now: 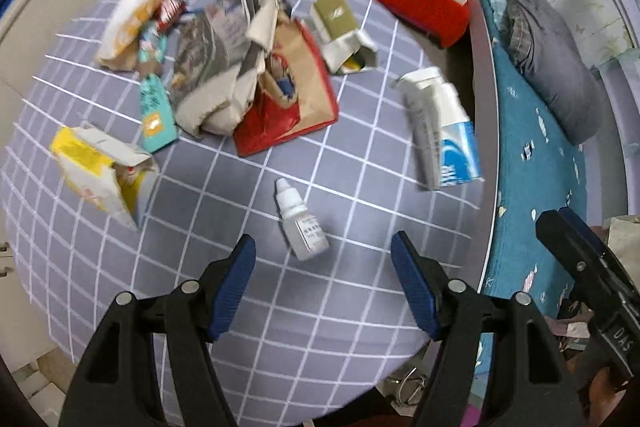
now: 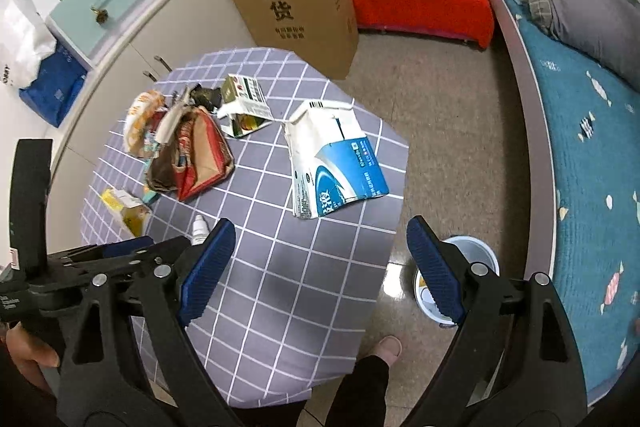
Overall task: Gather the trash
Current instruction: 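Move both open grippers back over the checked table, then grasp the small white bottle with the left gripper while the right grasps the blue-white carton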
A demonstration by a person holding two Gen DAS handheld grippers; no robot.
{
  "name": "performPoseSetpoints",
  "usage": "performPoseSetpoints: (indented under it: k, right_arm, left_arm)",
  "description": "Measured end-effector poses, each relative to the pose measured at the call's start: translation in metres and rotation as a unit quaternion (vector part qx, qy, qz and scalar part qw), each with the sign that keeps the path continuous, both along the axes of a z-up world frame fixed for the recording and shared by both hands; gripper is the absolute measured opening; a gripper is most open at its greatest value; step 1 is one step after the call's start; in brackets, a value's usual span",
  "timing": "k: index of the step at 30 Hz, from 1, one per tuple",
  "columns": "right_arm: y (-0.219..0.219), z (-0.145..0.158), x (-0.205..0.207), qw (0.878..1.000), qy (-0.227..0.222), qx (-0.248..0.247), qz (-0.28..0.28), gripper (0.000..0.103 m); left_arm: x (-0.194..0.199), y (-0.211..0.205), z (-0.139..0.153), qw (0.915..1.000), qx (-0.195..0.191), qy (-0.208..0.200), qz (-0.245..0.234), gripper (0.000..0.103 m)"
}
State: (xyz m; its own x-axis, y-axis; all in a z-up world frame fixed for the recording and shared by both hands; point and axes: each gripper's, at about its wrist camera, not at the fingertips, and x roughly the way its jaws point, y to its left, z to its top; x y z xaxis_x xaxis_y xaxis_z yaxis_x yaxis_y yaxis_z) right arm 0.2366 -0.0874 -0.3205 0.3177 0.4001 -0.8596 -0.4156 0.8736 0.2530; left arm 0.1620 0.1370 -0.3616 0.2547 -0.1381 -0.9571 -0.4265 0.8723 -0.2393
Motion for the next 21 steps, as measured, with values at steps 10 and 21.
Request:
performPoseSetpoints:
  k: [10,21]
  right_arm:
    - [0.024,-0.030,0.029,1.000,0.027,-0.013,-0.009,0.086]
    - [0.044,-0.051,0.048,0.999,0.034,-0.030,-0.001,0.090]
  left_arm:
    - [0.016,0.010,-0.041,0.9989,-0.015,0.035,-0.027,0.057]
    - [0.024,0.016,-0.047,0.9985,-0.013,0.027,-0.045,0.024]
